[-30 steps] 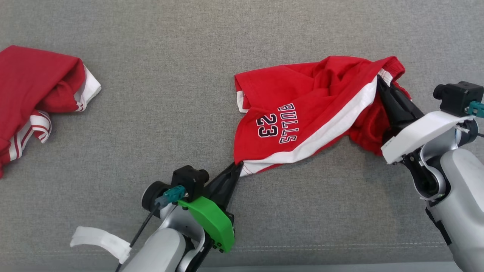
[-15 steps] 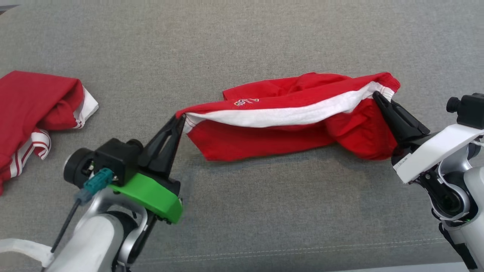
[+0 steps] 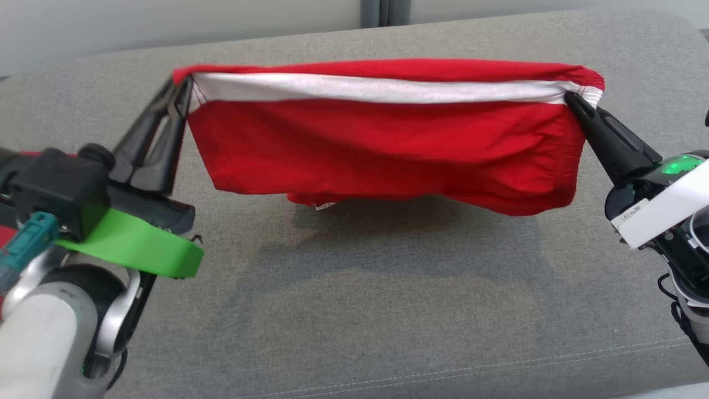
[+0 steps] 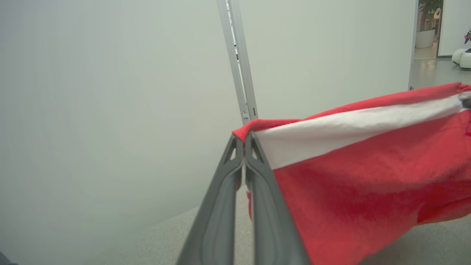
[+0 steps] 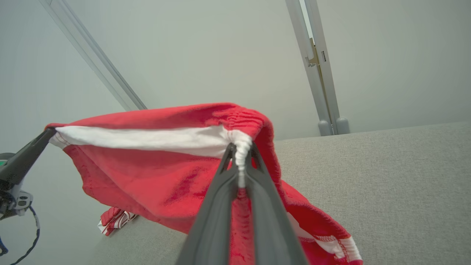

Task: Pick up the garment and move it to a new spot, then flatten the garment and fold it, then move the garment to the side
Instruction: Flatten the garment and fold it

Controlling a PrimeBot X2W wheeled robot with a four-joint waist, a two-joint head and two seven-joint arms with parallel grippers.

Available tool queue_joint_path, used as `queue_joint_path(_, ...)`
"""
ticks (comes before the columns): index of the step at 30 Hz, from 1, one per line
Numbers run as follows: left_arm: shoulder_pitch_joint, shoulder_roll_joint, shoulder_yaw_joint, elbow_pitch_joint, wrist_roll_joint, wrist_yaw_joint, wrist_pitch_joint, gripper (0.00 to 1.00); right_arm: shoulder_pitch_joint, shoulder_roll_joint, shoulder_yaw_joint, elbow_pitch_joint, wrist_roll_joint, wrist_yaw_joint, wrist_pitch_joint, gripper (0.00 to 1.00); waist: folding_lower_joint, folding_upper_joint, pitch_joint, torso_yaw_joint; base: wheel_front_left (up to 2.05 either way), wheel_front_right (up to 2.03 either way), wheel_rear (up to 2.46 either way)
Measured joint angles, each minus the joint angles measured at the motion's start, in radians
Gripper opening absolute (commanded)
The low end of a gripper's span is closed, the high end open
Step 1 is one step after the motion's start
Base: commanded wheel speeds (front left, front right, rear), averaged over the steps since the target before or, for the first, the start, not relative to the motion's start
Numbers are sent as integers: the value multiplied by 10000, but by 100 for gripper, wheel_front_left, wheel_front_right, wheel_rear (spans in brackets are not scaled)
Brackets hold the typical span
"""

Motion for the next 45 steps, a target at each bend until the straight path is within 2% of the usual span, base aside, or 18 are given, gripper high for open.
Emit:
queue_joint_path(4, -636, 50, 132, -222, -23, 13, 270, 0, -490, 107, -242, -65, -159, 0, 330, 0, 0, 0, -122, -132, 0, 0, 0)
queue_joint_path(9, -1614, -215, 224, 439, -384, -209, 343, 0, -1576, 374, -59, 673, -936, 0, 341, 0, 0, 0, 7, -158, 0, 0, 0)
queue_joint_path(16, -4539, -911, 0, 3540, -861, -1141, 587, 0, -4639, 1057, 828, 3081, -1985, 0, -219, 0, 0, 0, 481, -187, 0, 0, 0)
queue_joint_path(20, -6512, -1321, 8, 5645, -926, -1478, 470, 0, -6555, 1404, 1321, 4623, -2192, 0, -951, 0, 0, 0, 887, -196, 0, 0, 0)
queue_joint_path(25, -8585, -1755, 113, 7998, -844, -1712, -190, 0, -8585, 1781, 1998, 6658, -2485, 0, -2190, 0, 1, 0, 1403, -259, 0, 0, 0)
queue_joint_path(30, -9860, -2199, 27, 10203, -872, -1896, -458, 0, -10050, 2242, 2460, 9024, -2777, 0, -3233, 0, 2, 0, 1765, -326, 0, 0, 0)
queue_joint_path(35, -11045, -2403, -56, 11731, -823, -1994, -966, 0, -11471, 2746, 2917, 10815, -3225, 0, -4136, 0, 2, 0, 2077, -342, 0, 0, 0)
queue_joint_path(40, -11182, -2729, -359, 12682, -838, -2171, -1622, 0, -11680, 2861, 3931, 11574, -3290, 0, -4265, 0, 2, 0, 2488, -269, 0, 0, 0)
queue_joint_path(45, -10061, -2702, -646, 12753, -926, -2251, -2669, 0, -10986, 2523, 5331, 11077, -2738, 2, -4495, 0, 2, 0, 2957, -176, 0, 0, 0)
